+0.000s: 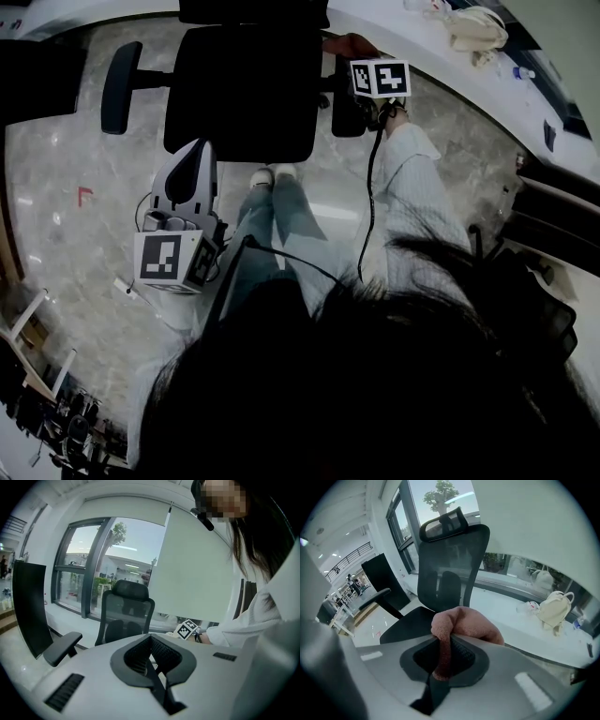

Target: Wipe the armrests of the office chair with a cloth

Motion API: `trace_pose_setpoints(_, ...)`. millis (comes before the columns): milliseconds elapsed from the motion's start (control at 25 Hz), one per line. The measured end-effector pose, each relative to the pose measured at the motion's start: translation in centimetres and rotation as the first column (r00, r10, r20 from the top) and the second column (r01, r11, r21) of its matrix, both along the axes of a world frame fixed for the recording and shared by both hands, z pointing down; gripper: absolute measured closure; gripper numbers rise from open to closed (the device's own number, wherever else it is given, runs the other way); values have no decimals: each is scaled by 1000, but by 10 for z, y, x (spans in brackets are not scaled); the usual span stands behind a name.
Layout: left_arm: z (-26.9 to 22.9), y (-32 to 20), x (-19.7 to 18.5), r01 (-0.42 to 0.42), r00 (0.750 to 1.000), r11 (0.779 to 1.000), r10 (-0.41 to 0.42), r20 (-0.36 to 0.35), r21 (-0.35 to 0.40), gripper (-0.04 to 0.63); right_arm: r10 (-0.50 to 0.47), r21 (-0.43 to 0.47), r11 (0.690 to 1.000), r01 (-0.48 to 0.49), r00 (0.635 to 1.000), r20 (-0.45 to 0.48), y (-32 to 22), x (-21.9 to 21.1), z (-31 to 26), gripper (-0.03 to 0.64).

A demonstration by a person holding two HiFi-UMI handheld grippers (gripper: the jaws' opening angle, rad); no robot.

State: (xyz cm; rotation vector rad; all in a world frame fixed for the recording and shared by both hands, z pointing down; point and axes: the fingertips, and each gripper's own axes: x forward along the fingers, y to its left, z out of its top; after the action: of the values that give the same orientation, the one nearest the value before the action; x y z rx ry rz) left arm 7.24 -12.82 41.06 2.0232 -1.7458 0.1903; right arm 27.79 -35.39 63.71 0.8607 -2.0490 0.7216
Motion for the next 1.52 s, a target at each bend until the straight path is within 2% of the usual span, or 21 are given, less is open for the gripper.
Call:
trace_pose_setpoints(160,-7,1,-1,-23,1000,1000,23,-2,14,592,-29,-11,1000,29,1000,6,32,0,-8,589)
trace_pose_setpoints(440,-23,-2,22,-98,995,993,99,-8,69,592,-111,-34,993,112,994,22,139,19,-25,589)
trace_pose_setpoints(760,-37,-2,64,-183,983,978,184,-1,97,592,-34,-56,998,39,996,80,210,47,-33,589)
trace_pose_setpoints(1000,-38,1,73,-197,980,976,199,-3,96,592,-2,-44,999,6,995,102,216,54,-35,589)
trace_pose_setpoints(1120,-38,4,70,-186,982,978,188,-10,96,592,28,-4,1000,-27,987,159,210,50,-51,589)
trace_pose_setpoints(1240,-49,8,64,-169,985,979,171,-12,117,592,54,81,994,-74,971,233,201,49,-90,589)
trace_pose_setpoints(1520,-93,10,44,-127,992,970,128,8,210,592,34,281,946,-159,915,403,182,49,-217,589)
